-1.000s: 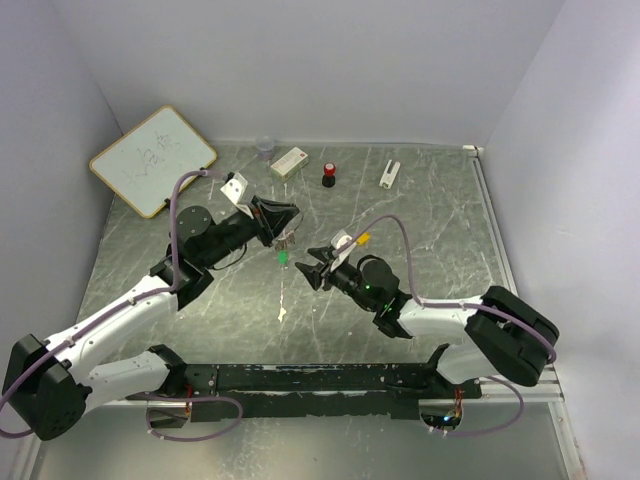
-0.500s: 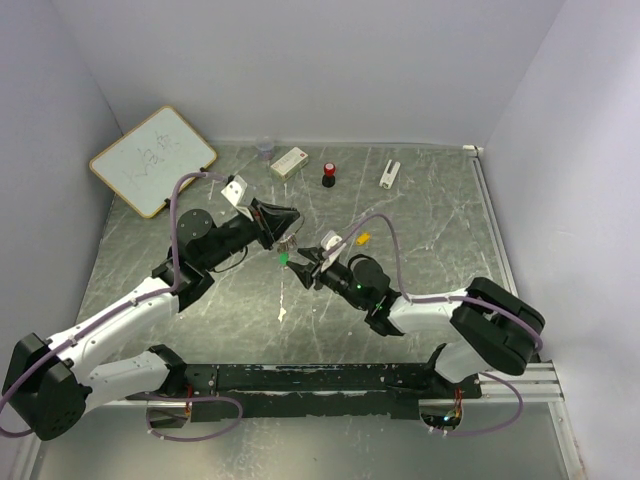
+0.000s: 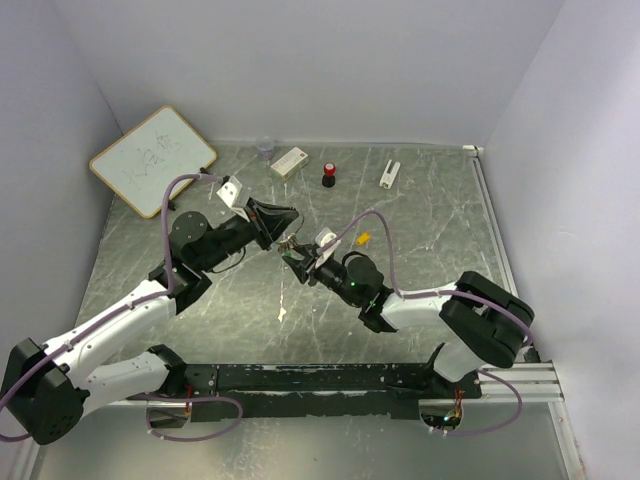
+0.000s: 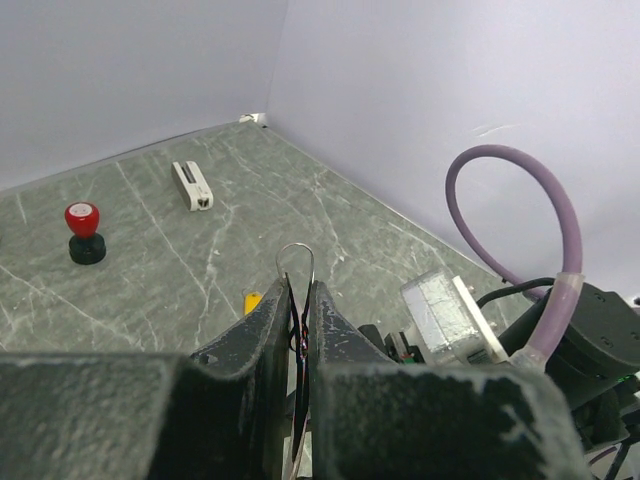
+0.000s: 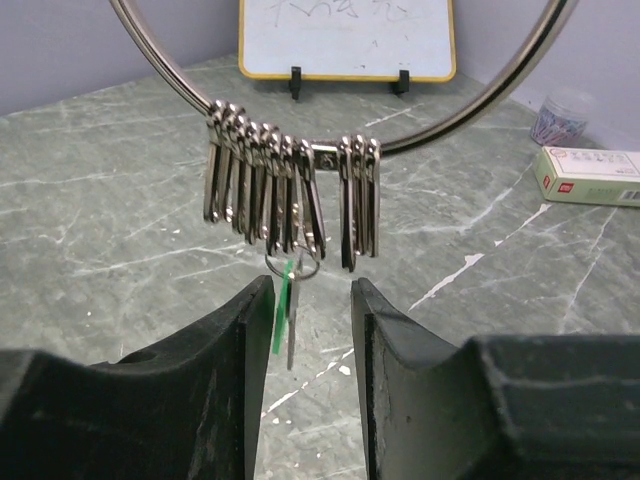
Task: Remove the keys from the keyring
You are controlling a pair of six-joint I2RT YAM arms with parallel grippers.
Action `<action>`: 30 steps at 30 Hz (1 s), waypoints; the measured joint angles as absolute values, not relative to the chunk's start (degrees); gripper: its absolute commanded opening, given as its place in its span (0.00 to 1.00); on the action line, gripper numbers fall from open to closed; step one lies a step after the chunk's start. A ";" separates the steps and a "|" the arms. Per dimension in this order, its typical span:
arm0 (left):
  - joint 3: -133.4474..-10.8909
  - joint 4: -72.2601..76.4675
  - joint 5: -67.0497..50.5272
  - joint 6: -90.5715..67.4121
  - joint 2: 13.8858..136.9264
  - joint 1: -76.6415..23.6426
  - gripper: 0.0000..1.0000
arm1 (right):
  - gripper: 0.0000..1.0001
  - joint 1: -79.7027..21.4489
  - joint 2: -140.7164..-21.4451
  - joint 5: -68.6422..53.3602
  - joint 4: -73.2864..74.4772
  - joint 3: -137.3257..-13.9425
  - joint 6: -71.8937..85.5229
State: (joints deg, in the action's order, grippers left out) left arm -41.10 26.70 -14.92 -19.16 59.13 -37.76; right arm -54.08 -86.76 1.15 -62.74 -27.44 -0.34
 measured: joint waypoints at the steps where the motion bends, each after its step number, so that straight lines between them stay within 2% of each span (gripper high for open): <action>1: -41.06 26.74 -14.94 -19.53 59.02 -37.76 0.07 | 0.34 -54.08 -86.96 1.30 -62.74 -27.44 -0.32; 5: -40.97 26.85 -15.22 -20.49 58.89 -37.76 0.07 | 0.28 -54.08 -87.33 1.54 -62.87 -27.44 -0.32; 14: -40.64 27.92 -15.25 -21.47 58.83 -37.76 0.07 | 0.25 -54.08 -88.14 1.93 -64.47 -27.44 -0.10; 18: -40.60 28.38 -15.22 -21.52 58.83 -37.98 0.07 | 0.01 -54.08 -88.88 1.85 -64.93 -27.44 0.10; 22: -40.58 28.47 -15.20 -21.47 58.83 -38.00 0.08 | 0.00 -54.13 -89.10 1.72 -64.88 -27.46 0.43; 24: -40.58 28.42 -14.98 -21.45 58.83 -38.02 0.12 | 0.00 -54.13 -89.06 1.74 -64.49 -27.62 0.43; 28: -40.58 27.16 -13.28 -21.08 58.85 -38.02 0.33 | 0.00 -54.15 -86.61 2.44 -59.66 -27.68 0.23; 30: -40.58 26.09 -11.99 -20.18 58.94 -38.04 0.39 | 0.00 -54.26 -83.72 3.73 -55.66 -27.68 -0.12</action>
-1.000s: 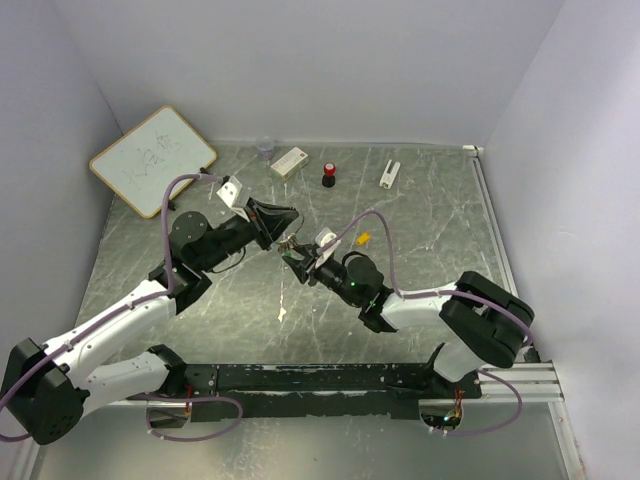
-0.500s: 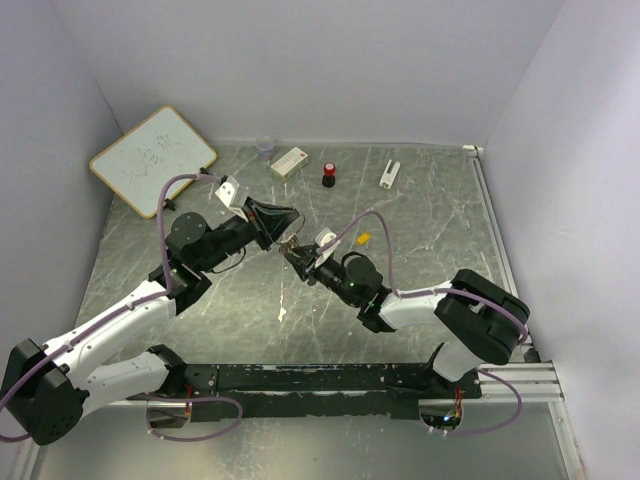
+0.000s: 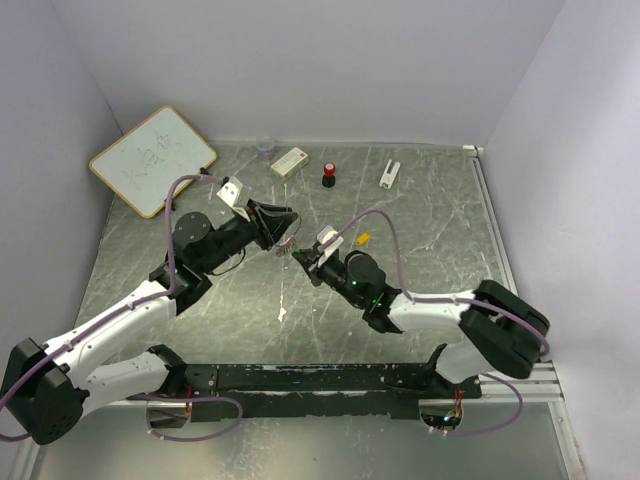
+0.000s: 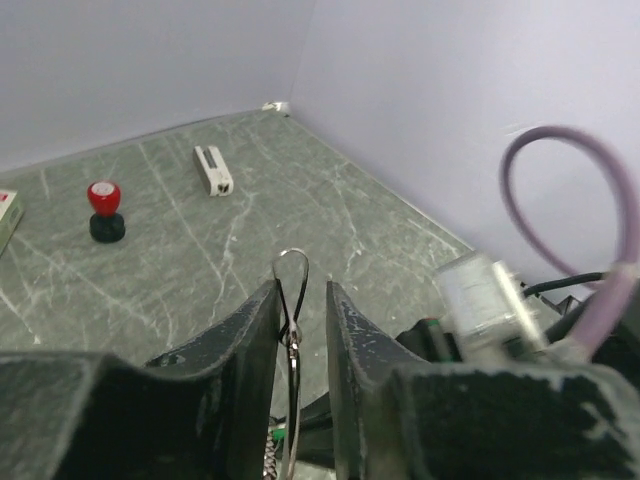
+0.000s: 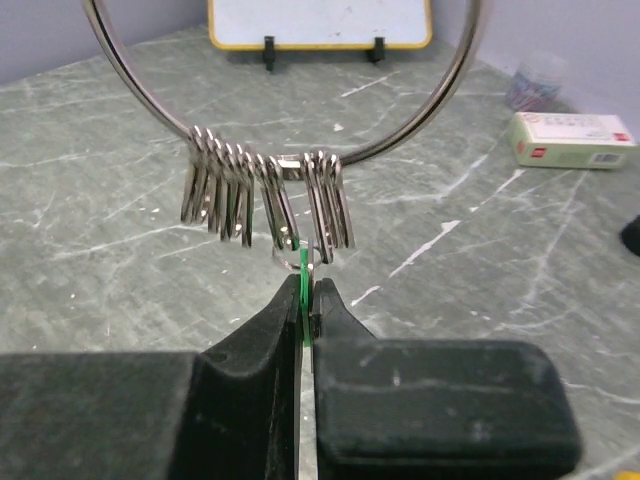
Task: Remove the keys from the keyring
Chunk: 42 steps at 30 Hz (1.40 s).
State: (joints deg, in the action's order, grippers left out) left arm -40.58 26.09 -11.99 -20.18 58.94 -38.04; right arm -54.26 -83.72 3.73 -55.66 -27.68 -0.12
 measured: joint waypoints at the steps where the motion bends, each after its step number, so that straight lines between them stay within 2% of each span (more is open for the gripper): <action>1: -40.58 25.28 -11.35 -19.79 58.94 -38.02 0.41 | 0.00 -54.39 -81.95 4.64 -53.60 -27.66 -0.34; 7: -39.79 21.37 -9.76 -17.96 58.70 -38.02 0.56 | 0.00 -54.94 -68.38 12.58 -39.86 -27.53 -2.57; 12: -37.87 17.74 -8.93 -16.64 57.41 -38.02 0.56 | 0.00 -55.09 -60.01 18.87 -31.79 -27.75 -4.86; 15: -36.38 16.97 -8.64 -15.88 56.60 -38.04 0.62 | 0.00 -55.11 -58.17 21.45 -26.96 -29.26 -5.85; 24: -33.06 19.75 -11.99 -12.82 56.27 -38.04 0.65 | 0.00 -55.96 -59.79 24.51 -9.78 -41.89 -5.26; 31: -32.18 22.55 -14.48 -12.34 56.23 -38.04 0.64 | 0.00 -58.54 -69.04 26.39 11.79 -61.34 -0.08; 36: -29.82 26.50 -15.81 -12.40 55.27 -38.04 0.65 | 0.00 -61.78 -68.93 27.03 20.69 -65.14 2.28; 38: -28.18 27.90 -16.08 -12.40 54.17 -38.04 0.66 | 0.00 -62.28 -68.51 27.05 22.50 -65.47 2.85; 42: -26.20 30.50 -16.29 -12.40 52.34 -38.09 0.79 | 0.00 -62.61 -68.34 27.40 25.41 -66.52 3.73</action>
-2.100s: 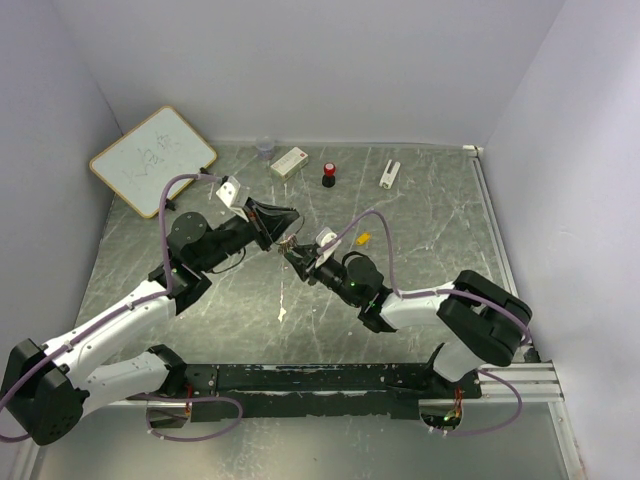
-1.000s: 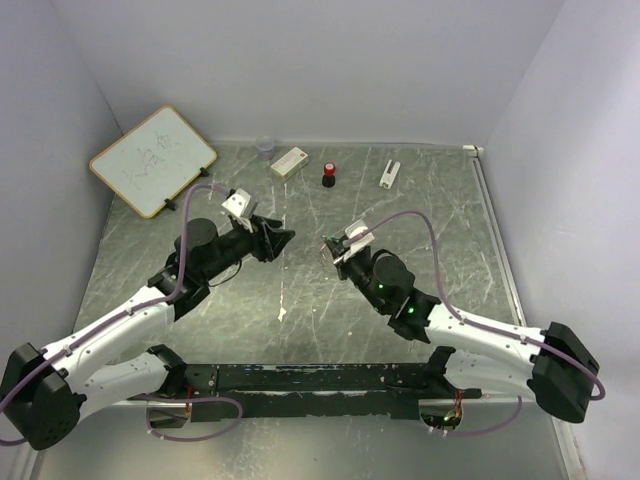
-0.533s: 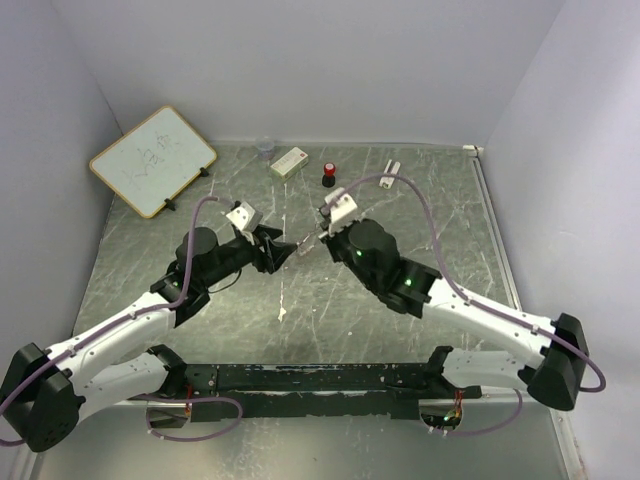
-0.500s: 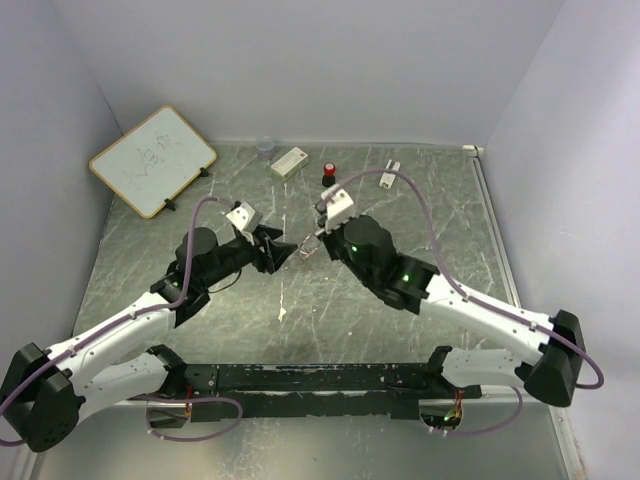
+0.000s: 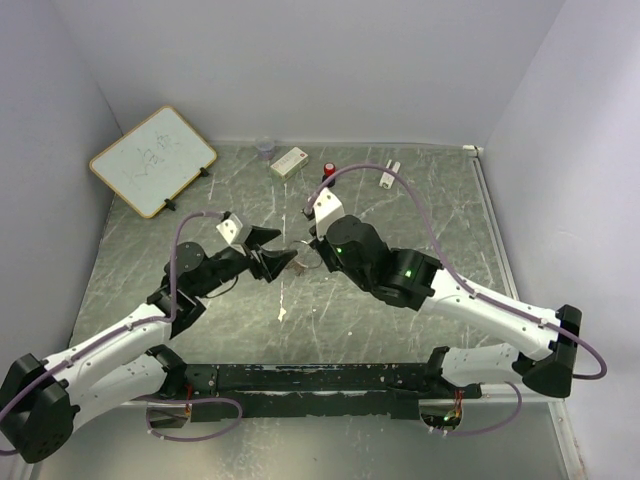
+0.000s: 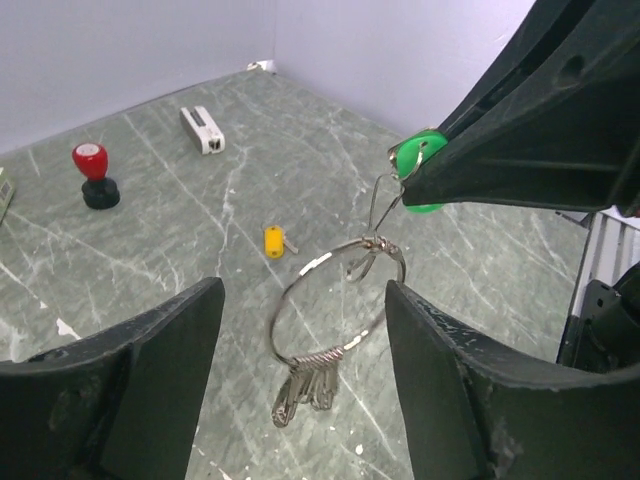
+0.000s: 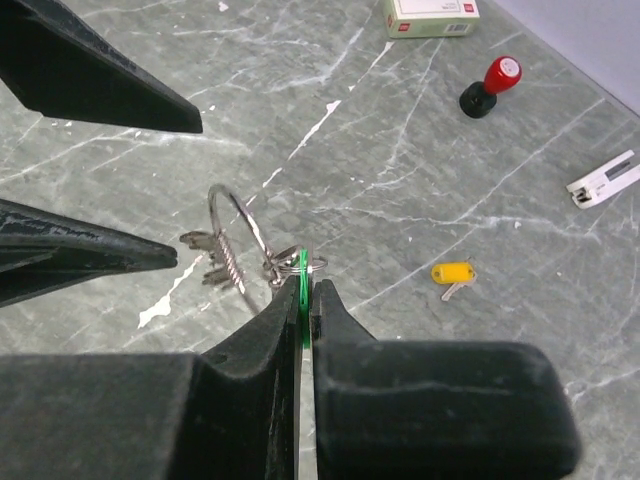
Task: Remove the keys from the keyring
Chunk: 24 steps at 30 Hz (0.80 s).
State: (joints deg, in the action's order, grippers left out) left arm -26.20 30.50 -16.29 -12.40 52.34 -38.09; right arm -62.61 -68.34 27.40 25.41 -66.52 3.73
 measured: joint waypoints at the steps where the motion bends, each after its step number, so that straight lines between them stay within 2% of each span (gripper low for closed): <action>1: -26.04 31.24 -16.43 -12.40 52.14 -38.09 0.80 | 0.00 -62.70 -68.42 27.66 26.11 -66.94 3.88; 4: -25.15 34.24 -17.23 -12.40 51.81 -38.11 0.83 | 0.00 -63.55 -69.47 28.47 28.36 -68.84 4.19; 8: -22.94 38.46 -18.94 -12.36 51.86 -38.50 0.80 | 0.00 -65.30 -72.25 30.22 31.00 -71.83 4.51; 16: -19.90 46.15 -20.86 -11.33 53.36 -40.16 0.67 | 0.00 -68.49 -74.11 33.26 33.78 -73.52 4.71; 20: -19.09 48.77 -19.94 -10.04 54.22 -41.78 0.55 | 0.00 -69.36 -74.11 34.17 34.06 -73.60 4.73; 24: -18.98 50.35 -18.52 -8.86 55.48 -43.33 0.54 | 0.00 -69.84 -74.11 34.54 34.24 -73.80 4.75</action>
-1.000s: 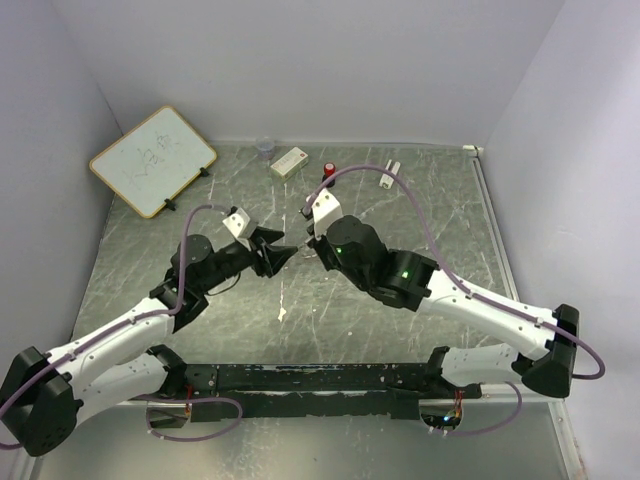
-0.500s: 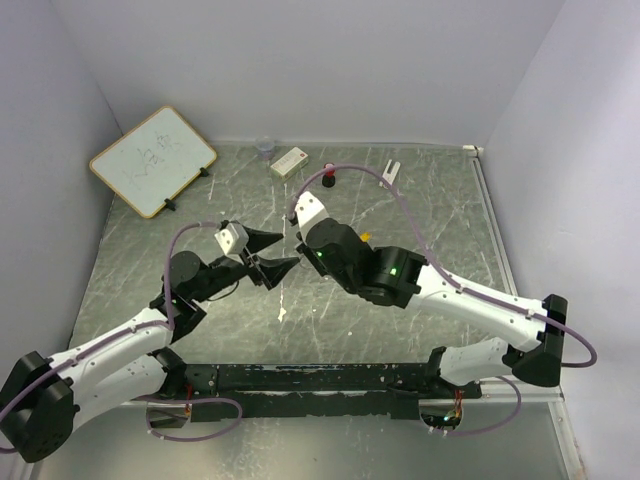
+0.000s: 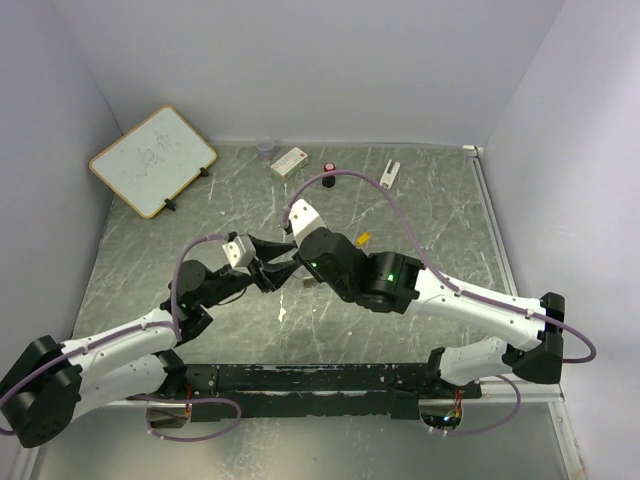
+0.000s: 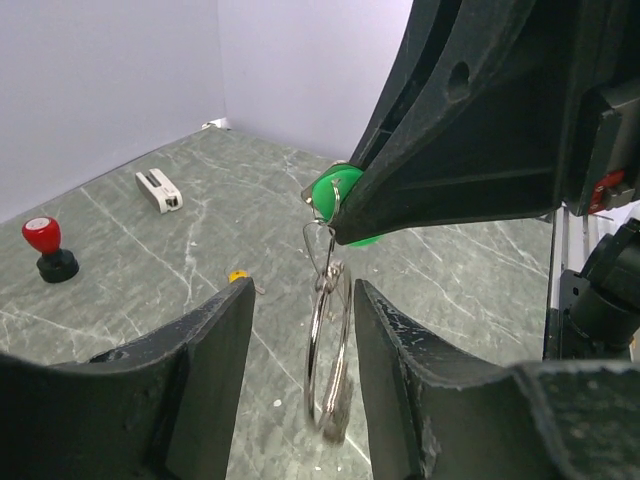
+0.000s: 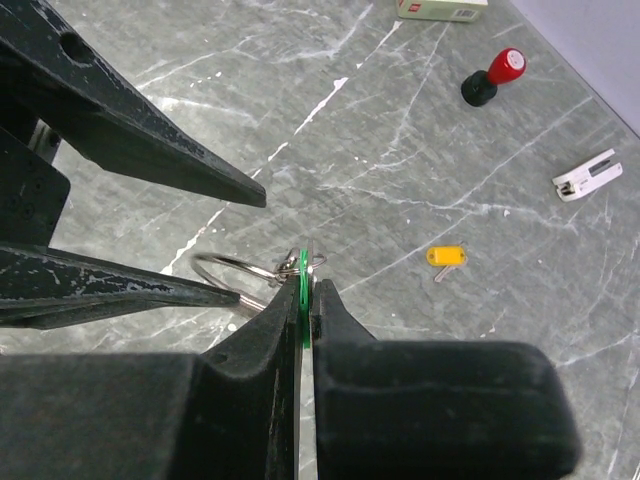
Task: Remove the keys from the keyring
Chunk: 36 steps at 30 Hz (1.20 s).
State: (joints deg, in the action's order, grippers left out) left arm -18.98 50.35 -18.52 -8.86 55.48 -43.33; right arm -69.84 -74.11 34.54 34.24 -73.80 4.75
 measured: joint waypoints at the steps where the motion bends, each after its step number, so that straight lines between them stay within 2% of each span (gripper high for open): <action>1: -18.94 50.89 -18.20 -8.62 55.86 -43.66 0.54 | 0.00 -69.95 -74.11 34.63 34.30 -73.87 4.75; 17: -18.68 56.27 -7.86 -2.07 61.65 -51.94 0.55 | 0.00 -71.68 -74.11 36.32 35.03 -74.28 4.75; 24: -17.43 58.52 -2.96 -0.82 60.60 -52.69 0.65 | 0.00 -72.14 -74.08 36.93 35.03 -74.28 4.73; 36: -16.62 59.68 0.25 1.54 59.83 -52.84 0.67 | 0.00 -73.08 -74.08 36.88 34.98 -74.28 4.73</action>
